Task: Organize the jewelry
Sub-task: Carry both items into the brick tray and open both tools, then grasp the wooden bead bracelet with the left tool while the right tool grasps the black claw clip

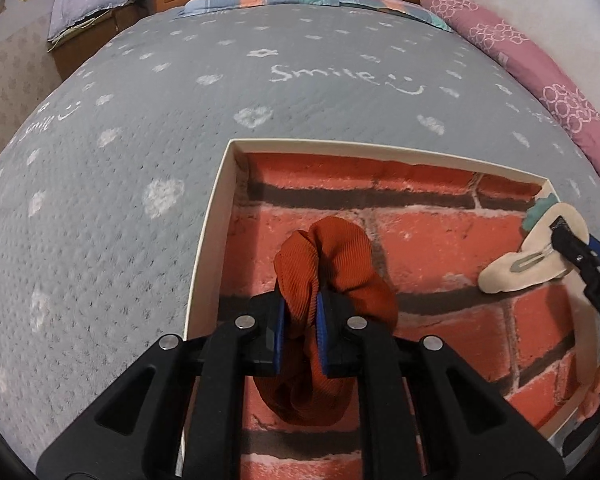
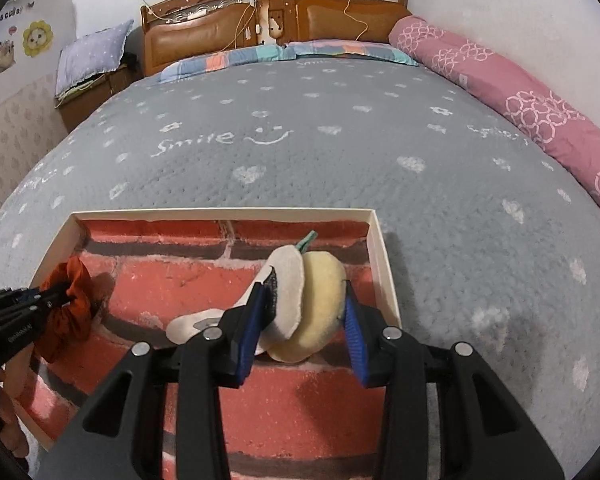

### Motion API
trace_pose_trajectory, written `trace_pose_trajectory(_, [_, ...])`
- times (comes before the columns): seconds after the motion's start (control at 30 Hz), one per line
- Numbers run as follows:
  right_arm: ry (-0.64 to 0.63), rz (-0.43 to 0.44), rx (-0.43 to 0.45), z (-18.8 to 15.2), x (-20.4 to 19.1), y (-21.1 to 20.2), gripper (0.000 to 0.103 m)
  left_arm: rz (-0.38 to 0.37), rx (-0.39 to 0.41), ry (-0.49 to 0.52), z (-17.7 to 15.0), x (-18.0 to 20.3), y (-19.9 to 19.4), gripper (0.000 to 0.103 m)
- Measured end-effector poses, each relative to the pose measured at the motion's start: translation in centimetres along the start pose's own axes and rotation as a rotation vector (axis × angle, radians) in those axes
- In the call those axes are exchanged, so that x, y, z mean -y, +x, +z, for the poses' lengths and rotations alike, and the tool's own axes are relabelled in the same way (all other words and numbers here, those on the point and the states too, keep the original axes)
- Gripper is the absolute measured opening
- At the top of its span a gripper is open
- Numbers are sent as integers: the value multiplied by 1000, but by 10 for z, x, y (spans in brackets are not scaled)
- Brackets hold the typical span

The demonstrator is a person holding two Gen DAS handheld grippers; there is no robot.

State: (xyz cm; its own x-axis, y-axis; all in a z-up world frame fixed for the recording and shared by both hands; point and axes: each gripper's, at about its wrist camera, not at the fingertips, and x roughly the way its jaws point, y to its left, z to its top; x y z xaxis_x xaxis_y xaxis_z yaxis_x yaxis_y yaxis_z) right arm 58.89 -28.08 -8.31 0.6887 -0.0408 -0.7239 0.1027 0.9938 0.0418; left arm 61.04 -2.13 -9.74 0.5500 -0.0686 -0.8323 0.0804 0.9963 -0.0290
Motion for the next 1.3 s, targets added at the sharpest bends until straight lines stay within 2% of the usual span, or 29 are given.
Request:
trace_pose_trajectory(0.1, [-4,-2,-24,-1,1,3,42,18,4,4,-1,0,0,21])
trace_pose_trajectory(0.17, [-5,-4,-33,-2,2,4,45,39,12,8,-1,1,-3,35])
trace_pose_trajectory(0.2, [-5,-6,-33,-2,2,4,48,38,14,11,-1,1,-5,37])
trace_pose_trajectory(0.27, [-3,-1,-37,-3,2,1,60,29,25,20,-3,2,-12,41])
trace_pose_trajectory(0.3, [-3,3,-38,-3,2,0,62,24,31,25,-5,2,-17,42])
trace_pose_trajectory(0.4, [-10,4,-22,-2,2,-13,68,20,66,41,-10,3,-37,59])
trace_pose_trajectory(0.47, [-7,7,-12,-1,4,-23,76,13,98,44,-14,2,-52,72])
trace_pose_trajectory(0.6, [1,27,-1,-3,9,-45,78,-11,149,39,-22,-1,-81,78])
trace_pose_trajectory(0.7, [-21,37,14,-7,10,-66,81,4,188,58,-33,-2,-106,84])
trace_pose_trajectory(0.87, [-32,67,57,-16,18,-115,84,-19,227,60,-58,-5,-150,90])
trace_pose_trajectory(0.97, [-48,92,81,-22,21,-150,85,-39,241,58,-79,-11,-182,92])
trace_pose_trajectory(1.17, [-89,102,123,-45,27,-216,86,-17,269,34,-113,-29,-232,95])
trace_pose_trajectory(1.3, [-99,101,131,-68,33,-243,87,-15,290,22,-139,-39,-257,96])
